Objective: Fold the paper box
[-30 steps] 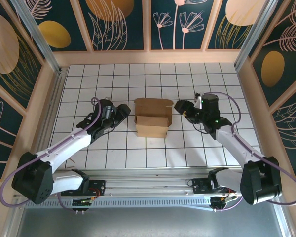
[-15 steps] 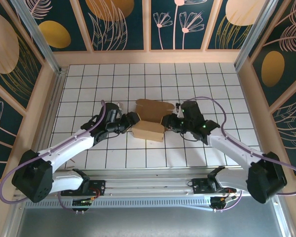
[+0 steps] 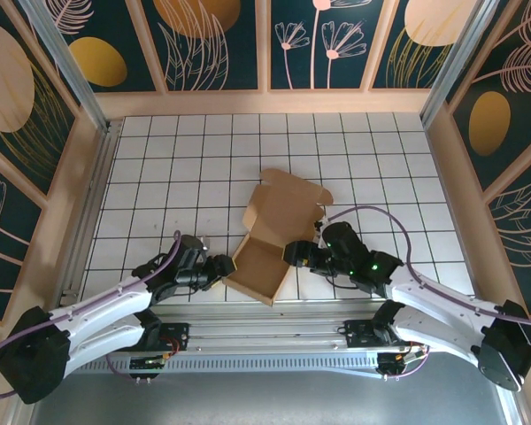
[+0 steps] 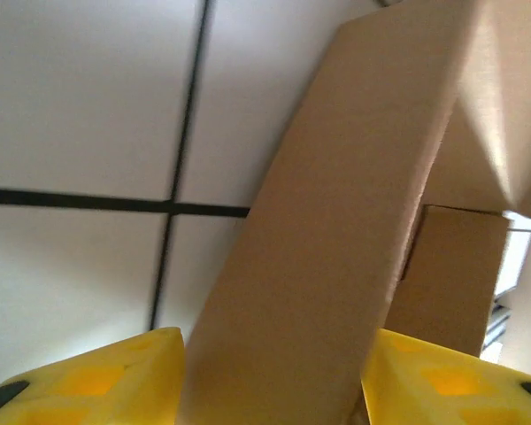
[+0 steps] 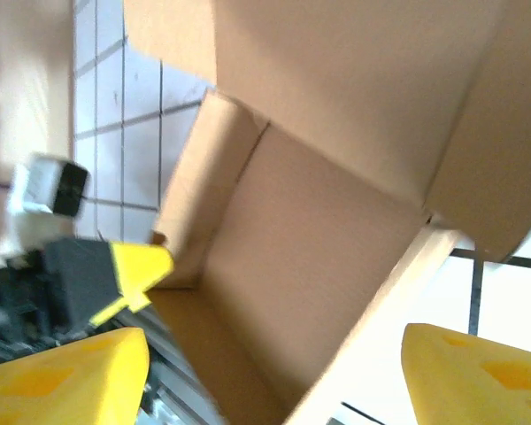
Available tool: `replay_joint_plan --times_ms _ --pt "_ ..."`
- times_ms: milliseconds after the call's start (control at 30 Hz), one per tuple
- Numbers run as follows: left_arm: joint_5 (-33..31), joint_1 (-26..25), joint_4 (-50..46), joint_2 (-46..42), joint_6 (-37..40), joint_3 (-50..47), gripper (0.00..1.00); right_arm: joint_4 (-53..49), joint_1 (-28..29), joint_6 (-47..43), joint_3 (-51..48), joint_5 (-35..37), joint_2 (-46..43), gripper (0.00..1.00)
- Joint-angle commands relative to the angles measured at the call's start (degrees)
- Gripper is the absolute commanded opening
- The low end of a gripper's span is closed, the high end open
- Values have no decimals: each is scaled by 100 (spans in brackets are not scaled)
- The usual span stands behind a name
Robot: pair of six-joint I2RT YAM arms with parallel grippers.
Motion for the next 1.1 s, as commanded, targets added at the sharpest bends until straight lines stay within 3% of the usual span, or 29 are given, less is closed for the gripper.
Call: replay_joint_plan --times_ms 0,100,233,300,400,533,733,933,1067 --pt "-40 -14 222 -99 -298 -69 58 -235 38 327 -33 757 -236 77" --pt "-6 -16 570 46 -331 -20 65 -634 40 654 -50 1237 -100 76" --pt "-157 -16 726 231 -187 139 77 -382 269 1042 -241 1289 66 74" --pt "-189 -16 861 309 -157 134 78 -326 397 1112 -251 1404 198 74" --pt "17 -16 1502 522 -445 -26 68 -63 550 1156 -233 1452 589 67" --pt "101 -85 2252 836 -895 -137 54 211 706 995 -81 1903 1242 48" --pt "-623 -113 2349 1151 -1101 185 48 1024 303 150 88 2353 1899 27" --pt "-1328 -105 3185 1829 -1217 633 54 1994 -604 -814 324 1995 2274 28" --pt "-1732 -104 3049 1942 -821 984 56 1816 -610 -1252 551 1978 2117 42"
